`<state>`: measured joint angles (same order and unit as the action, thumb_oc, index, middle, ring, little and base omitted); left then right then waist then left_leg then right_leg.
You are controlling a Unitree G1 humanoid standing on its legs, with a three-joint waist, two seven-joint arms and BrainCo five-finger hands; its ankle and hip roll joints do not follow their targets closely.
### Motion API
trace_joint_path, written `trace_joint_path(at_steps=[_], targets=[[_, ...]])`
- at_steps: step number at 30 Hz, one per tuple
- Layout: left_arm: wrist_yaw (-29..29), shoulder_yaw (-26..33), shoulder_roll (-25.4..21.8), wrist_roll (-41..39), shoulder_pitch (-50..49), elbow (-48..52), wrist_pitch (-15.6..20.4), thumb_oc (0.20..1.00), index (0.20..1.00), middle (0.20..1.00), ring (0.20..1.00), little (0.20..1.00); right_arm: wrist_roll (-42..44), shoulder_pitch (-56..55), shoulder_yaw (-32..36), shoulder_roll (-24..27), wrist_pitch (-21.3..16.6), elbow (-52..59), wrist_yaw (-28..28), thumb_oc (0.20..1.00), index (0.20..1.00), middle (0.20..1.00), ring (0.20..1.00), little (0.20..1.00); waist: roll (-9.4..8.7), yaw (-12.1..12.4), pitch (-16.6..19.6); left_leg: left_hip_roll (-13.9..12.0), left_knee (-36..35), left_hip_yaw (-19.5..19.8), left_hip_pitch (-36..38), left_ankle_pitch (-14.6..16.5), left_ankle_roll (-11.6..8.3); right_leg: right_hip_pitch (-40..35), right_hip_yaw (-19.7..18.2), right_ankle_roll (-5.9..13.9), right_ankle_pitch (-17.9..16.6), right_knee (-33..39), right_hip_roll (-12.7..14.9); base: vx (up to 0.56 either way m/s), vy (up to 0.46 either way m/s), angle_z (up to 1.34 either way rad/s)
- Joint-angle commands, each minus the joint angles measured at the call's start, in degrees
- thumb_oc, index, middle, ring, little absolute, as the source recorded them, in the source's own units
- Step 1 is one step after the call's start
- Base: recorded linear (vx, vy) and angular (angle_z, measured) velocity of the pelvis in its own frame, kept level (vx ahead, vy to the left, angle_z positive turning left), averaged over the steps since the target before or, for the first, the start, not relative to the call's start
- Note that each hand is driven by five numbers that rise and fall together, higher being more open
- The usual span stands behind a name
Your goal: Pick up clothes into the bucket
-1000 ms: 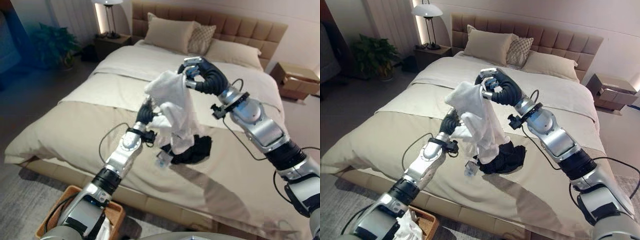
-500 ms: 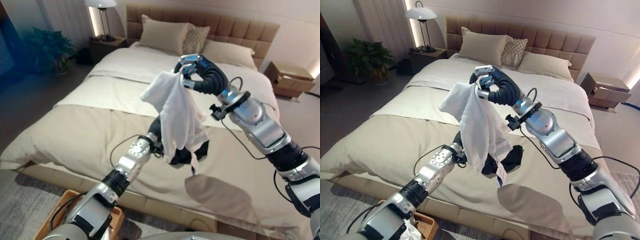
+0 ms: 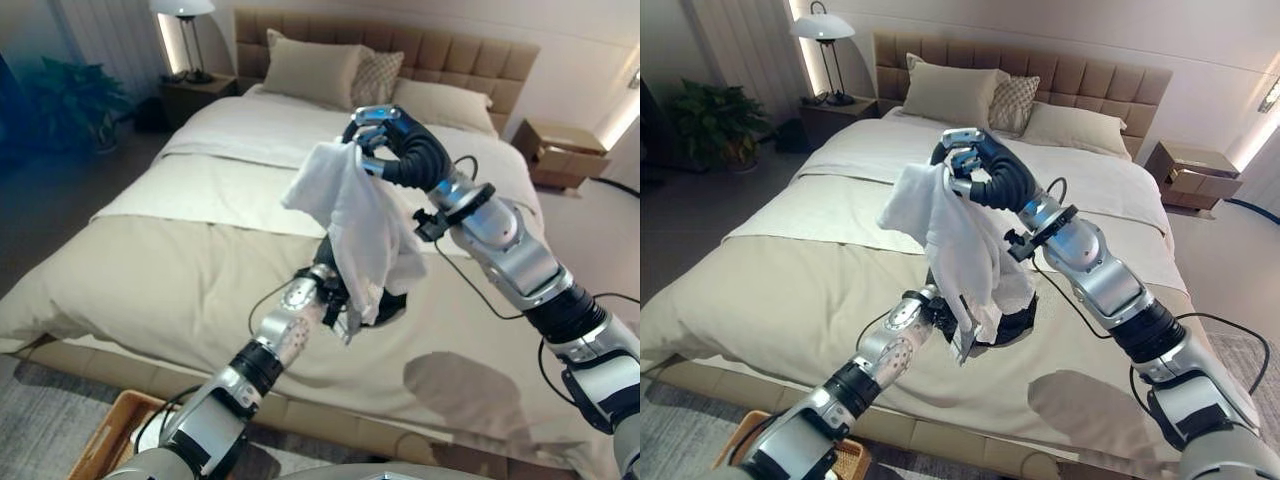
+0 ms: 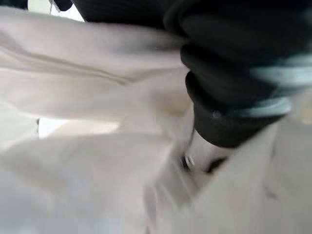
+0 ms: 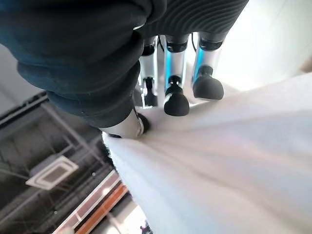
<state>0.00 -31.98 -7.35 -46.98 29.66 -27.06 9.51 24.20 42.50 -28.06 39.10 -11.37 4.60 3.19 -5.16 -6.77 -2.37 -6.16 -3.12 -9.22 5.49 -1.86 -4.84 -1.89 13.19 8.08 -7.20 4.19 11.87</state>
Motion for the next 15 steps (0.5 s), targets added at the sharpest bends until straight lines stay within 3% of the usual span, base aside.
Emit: trace_joint_path(at_steps=[1, 11, 12, 13, 14, 15], targets=[[-0.54, 2.21, 1.07, -0.92, 4.46, -0.76, 4.31, 0.200, 0.200, 0.200, 0.200, 0.200, 3.41, 4.40, -0.15, -1.22, -4.46, 2.02, -1.41, 0.200, 0.200, 0.200, 0.200, 0.200, -2.13, 1.34, 1.83, -1.02, 3.32, 0.08, -1.63, 1.33, -0.13, -0.42, -0.71, 4.10, -1.71, -3.37, 2.89, 0.00, 0.000, 0.00], [-0.39, 7.68, -4.35, 1.18, -3.98, 6.32, 5.50, 0.200, 0.200, 0.200, 0.200, 0.200, 1.93, -5.28, 6.21, -0.68, -4.17, 1.85, -1.27, 0.200, 0.200, 0.200, 0.200, 0.200, -1.90, 2.85, 1.03, -0.95, 3.74, 0.87, -1.99, 1.41, -0.02, -0.90, 0.10, 3.91, -1.35, -3.52, 2.93, 0.00, 0.000, 0.00], [-0.93, 9.23, -6.48, 2.80, -7.61, 9.46, 5.42, 0.200, 0.200, 0.200, 0.200, 0.200, 2.01, -8.40, 8.95, -1.02, -4.18, 1.33, -1.58, 0.545, 0.545, 0.545, 0.545, 0.545, -1.77, 3.36, 0.78, -0.92, 3.98, 1.12, -2.15, 1.49, 0.03, -1.00, 0.34, 3.89, -1.27, -3.56, 2.99, 0.00, 0.000, 0.00], [-0.89, 9.18, -6.55, 2.82, -7.75, 9.59, 5.38, 0.200, 0.200, 0.200, 0.200, 0.200, 2.00, -8.55, 9.01, -1.06, -4.16, 1.40, -1.57, 0.686, 0.686, 0.686, 0.686, 0.686, -1.82, 3.38, 0.85, -0.92, 4.01, 1.13, -2.15, 1.51, 0.03, -1.02, 0.35, 3.89, -1.26, -3.55, 2.99, 0.00, -0.004, 0.05], [-1.28, 9.96, -7.70, 3.71, -9.52, 11.10, 5.40, 0.200, 0.200, 0.200, 0.200, 0.200, 1.74, -9.82, 10.18, -1.24, -4.11, 1.18, -1.56, 1.000, 1.000, 1.000, 1.000, 1.000, -1.78, 3.66, 0.69, -0.93, 4.11, 1.24, -2.23, 1.52, 0.06, -1.04, 0.40, 3.85, -1.21, -3.59, 2.99, 0.00, 0.000, 0.07], [-1.42, 11.14, -8.96, 5.04, -11.22, 12.23, 5.48, 0.200, 0.200, 0.200, 0.200, 0.200, 1.47, -11.00, 11.15, -1.36, -4.08, 0.95, -1.52, 1.000, 1.000, 1.000, 1.000, 1.000, -1.74, 3.92, 0.58, -0.93, 4.20, 1.28, -2.32, 1.56, 0.08, -1.03, 0.44, 3.83, -1.18, -3.62, 3.02, 0.00, 0.002, 0.07]])
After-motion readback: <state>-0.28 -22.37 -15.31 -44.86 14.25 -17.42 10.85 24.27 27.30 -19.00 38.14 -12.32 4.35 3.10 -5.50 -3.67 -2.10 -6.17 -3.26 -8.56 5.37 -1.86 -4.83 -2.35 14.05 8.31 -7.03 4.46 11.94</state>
